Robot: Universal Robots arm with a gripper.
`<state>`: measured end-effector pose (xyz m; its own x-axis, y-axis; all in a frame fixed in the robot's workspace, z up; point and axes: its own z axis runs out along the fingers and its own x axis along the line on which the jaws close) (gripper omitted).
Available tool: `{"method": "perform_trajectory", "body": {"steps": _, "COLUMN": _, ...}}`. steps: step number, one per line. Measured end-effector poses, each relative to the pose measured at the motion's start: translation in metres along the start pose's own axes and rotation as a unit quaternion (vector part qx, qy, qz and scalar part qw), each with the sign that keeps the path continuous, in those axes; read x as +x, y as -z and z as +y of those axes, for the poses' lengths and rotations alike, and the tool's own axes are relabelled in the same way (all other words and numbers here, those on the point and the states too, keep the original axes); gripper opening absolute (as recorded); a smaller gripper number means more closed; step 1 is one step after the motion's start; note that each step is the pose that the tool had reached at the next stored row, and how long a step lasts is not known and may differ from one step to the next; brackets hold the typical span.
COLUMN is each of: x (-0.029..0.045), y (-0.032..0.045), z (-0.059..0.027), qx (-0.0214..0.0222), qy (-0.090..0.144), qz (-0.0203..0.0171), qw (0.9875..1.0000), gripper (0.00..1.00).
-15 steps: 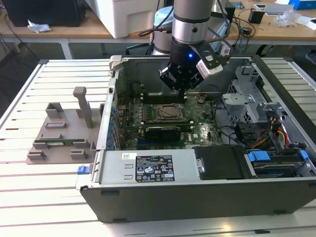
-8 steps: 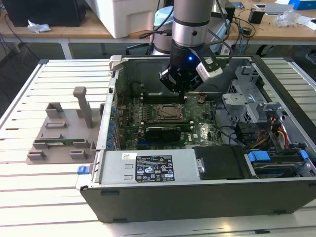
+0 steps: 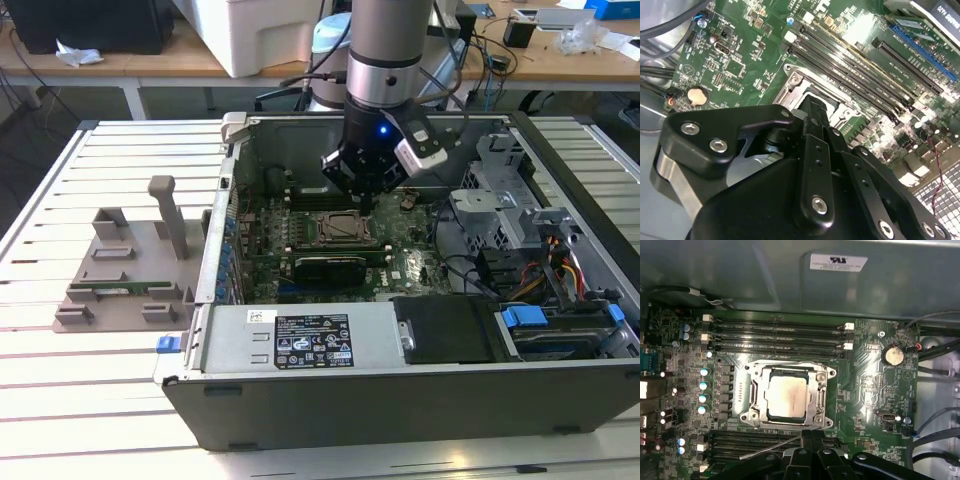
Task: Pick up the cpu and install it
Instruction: 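Install the second cpu locking lever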
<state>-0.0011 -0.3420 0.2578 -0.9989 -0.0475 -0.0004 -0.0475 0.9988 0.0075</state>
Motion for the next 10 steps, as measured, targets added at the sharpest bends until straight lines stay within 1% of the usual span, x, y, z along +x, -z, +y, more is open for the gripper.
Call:
{"method": "perform_trajectory", "body": {"steps": 3, "x": 0.0004, "y": -0.0021, "z": -0.0026, "qx": -0.0001, "qy": 0.0, "qz": -0.0001, "qw": 1.0, "gripper": 0.11}}
{"method": "perform_trajectory", "body": {"steps": 10, "x": 0.0005, "y": -0.0046, "z": -0.0052, "qx": -0.0001, "qy": 0.0, "qz": -0.0001, "qw": 1.0, "gripper": 0.11}}
